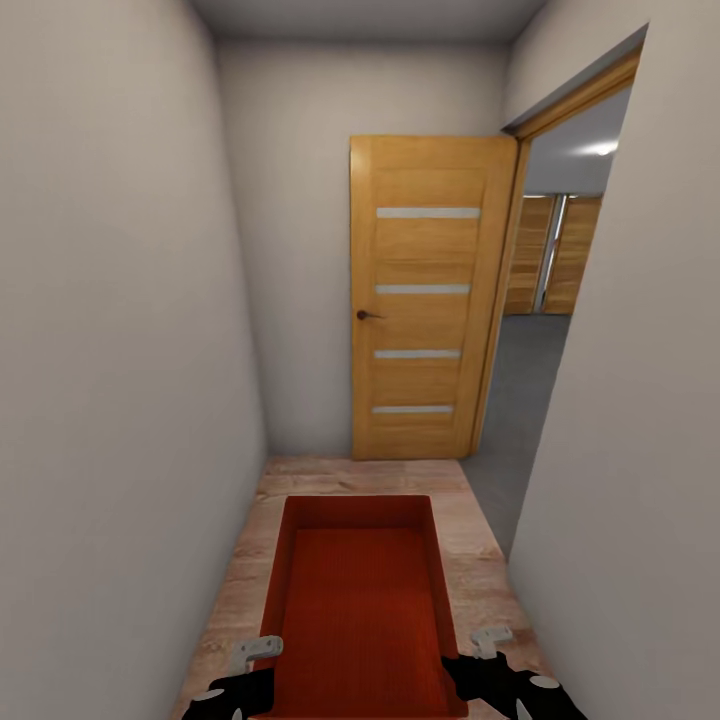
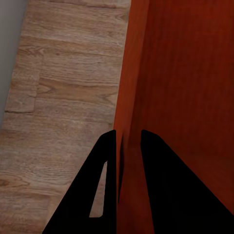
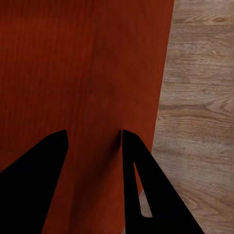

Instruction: Move the two storage containers from the living room to the garage. In the garage, place one container on the floor and stack the other container on top of it (either order is fine).

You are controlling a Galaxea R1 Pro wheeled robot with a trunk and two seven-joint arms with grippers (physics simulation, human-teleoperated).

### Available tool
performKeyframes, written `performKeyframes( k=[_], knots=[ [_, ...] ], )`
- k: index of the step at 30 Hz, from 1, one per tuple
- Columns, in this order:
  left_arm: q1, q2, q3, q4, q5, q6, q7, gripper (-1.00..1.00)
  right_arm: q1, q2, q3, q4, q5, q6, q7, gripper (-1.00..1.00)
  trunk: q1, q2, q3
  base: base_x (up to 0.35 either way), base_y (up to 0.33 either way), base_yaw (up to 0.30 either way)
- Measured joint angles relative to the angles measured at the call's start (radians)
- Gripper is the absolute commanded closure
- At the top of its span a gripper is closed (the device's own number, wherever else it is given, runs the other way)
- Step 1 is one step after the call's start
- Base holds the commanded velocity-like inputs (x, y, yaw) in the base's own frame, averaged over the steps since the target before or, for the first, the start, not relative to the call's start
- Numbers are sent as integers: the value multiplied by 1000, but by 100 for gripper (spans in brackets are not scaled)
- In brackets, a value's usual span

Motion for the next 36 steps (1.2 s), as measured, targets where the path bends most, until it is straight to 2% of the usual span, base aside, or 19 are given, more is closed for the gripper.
performKeyframes(
  k=[36],
  knots=[
    [0, 0, 0, 0, 0, 0, 0, 100, 0, 0, 0, 0, 0, 0, 0, 100, 0, 0, 0, 325, 0, 0]
  ],
)
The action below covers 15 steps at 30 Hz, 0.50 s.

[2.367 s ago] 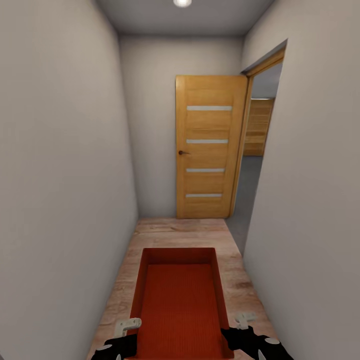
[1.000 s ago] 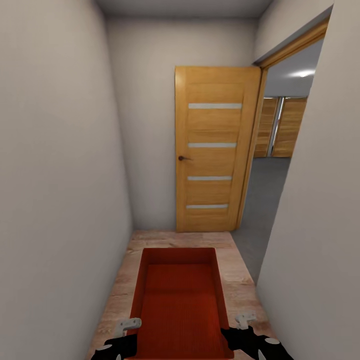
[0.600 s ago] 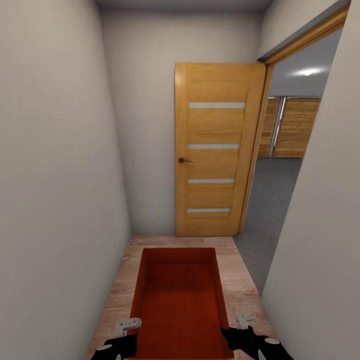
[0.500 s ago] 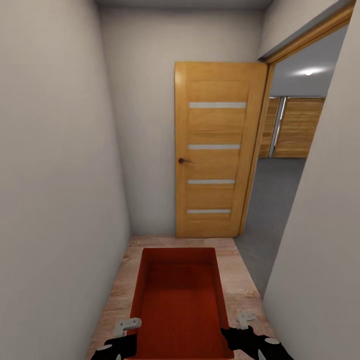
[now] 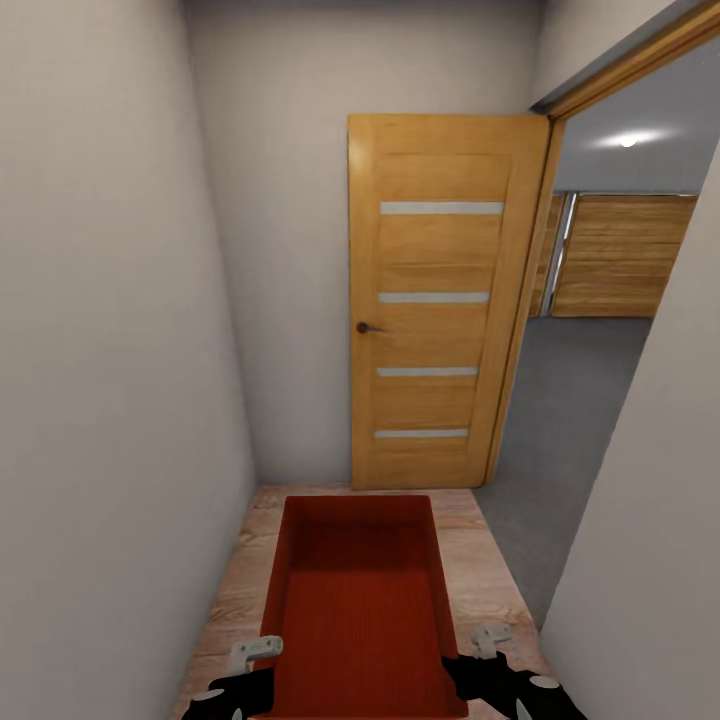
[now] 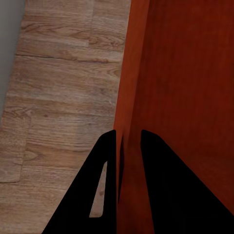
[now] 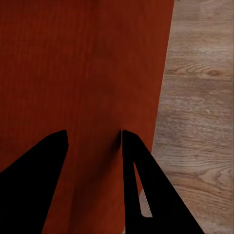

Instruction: Move the two storage containers from the living room to the garage. In the garage, place one container on the floor and stack the other container on top of it (either order is fine).

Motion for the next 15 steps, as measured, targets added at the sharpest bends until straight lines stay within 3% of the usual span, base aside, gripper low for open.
performKeyframes(
  k=[15],
  knots=[
    [0, 1, 0, 0, 1, 0, 0, 100, 0, 1, 0, 0, 0, 0, -1, 100, 0, 0, 0, 325, 0, 0]
  ],
)
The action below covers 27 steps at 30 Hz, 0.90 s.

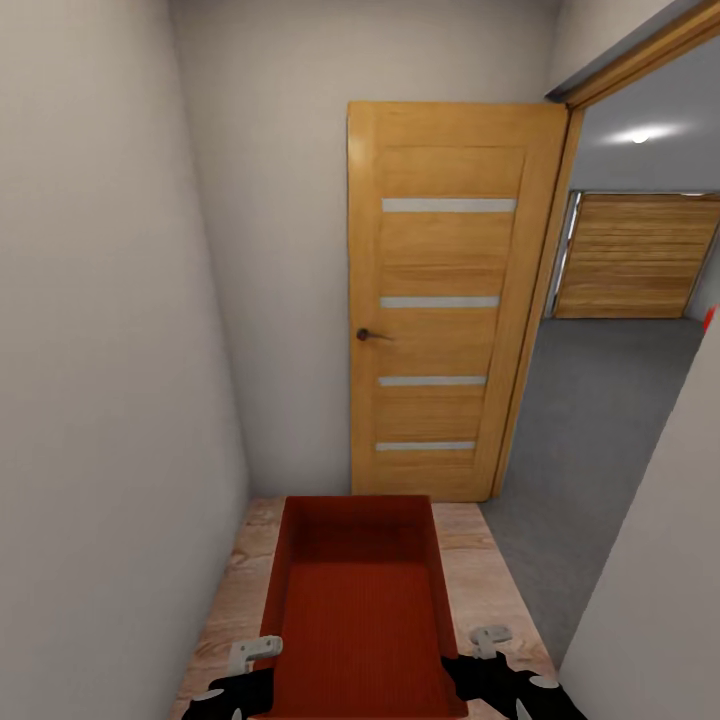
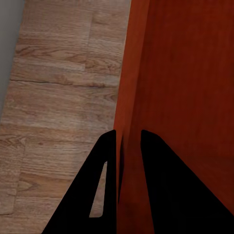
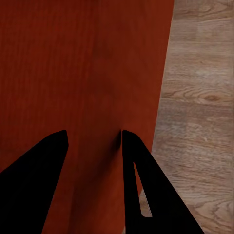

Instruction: Move the two storage containers from the living room to the garage. In the garage, place one container on the floor and stack the other container on top of it (either order is fine).

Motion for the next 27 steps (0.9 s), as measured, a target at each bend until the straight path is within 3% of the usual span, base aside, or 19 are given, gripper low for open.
performKeyframes(
  k=[27],
  knots=[
    [0, 0, 0, 0, 0, 0, 0, 100, 0, 0, 0, 0, 0, 0, 0, 100, 0, 0, 0, 325, 0, 0]
  ],
)
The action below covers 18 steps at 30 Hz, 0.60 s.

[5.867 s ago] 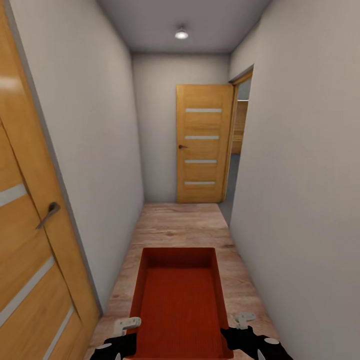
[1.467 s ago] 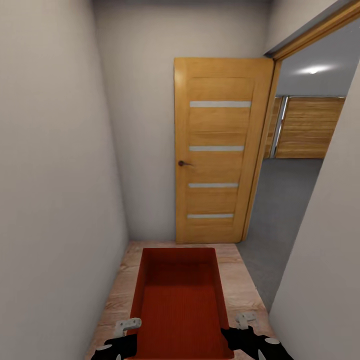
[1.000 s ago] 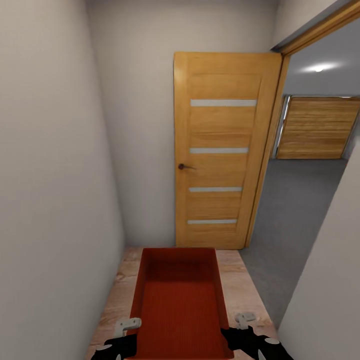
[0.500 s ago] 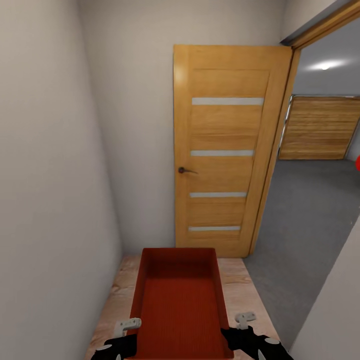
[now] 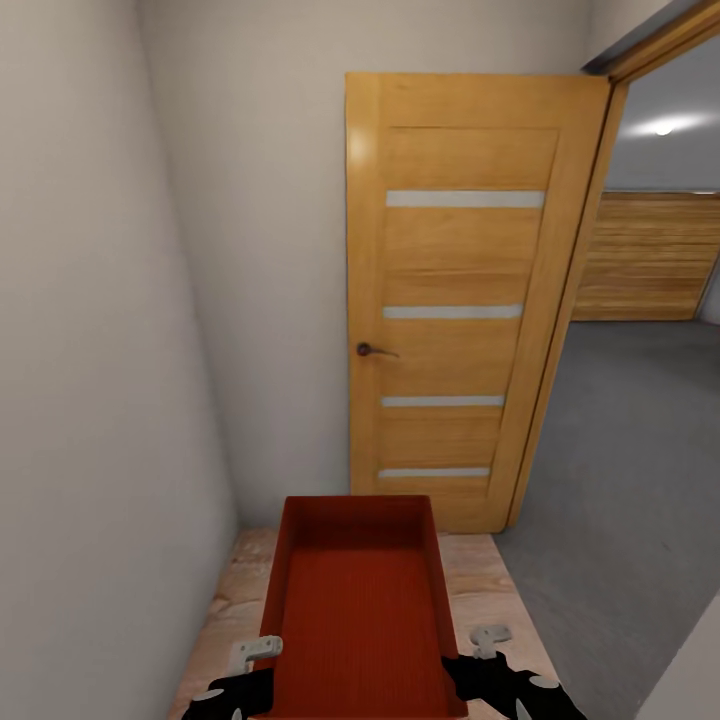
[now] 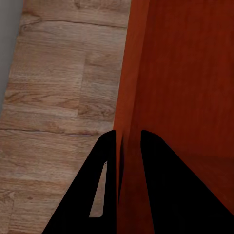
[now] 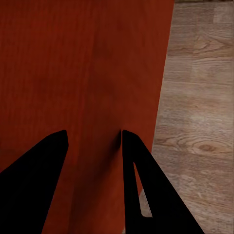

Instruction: Move the two storage containers from the living room to the garage. In the garage, place one container on the floor and stack the other container on top of it (either order is fine).

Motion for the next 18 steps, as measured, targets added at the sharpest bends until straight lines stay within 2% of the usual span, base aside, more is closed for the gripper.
performKeyframes(
  k=[18],
  knots=[
    [0, 0, 0, 0, 0, 0, 0, 100, 0, 0, -1, 0, 1, 0, 0, 100, 0, 0, 0, 317, 0, 0]
  ],
)
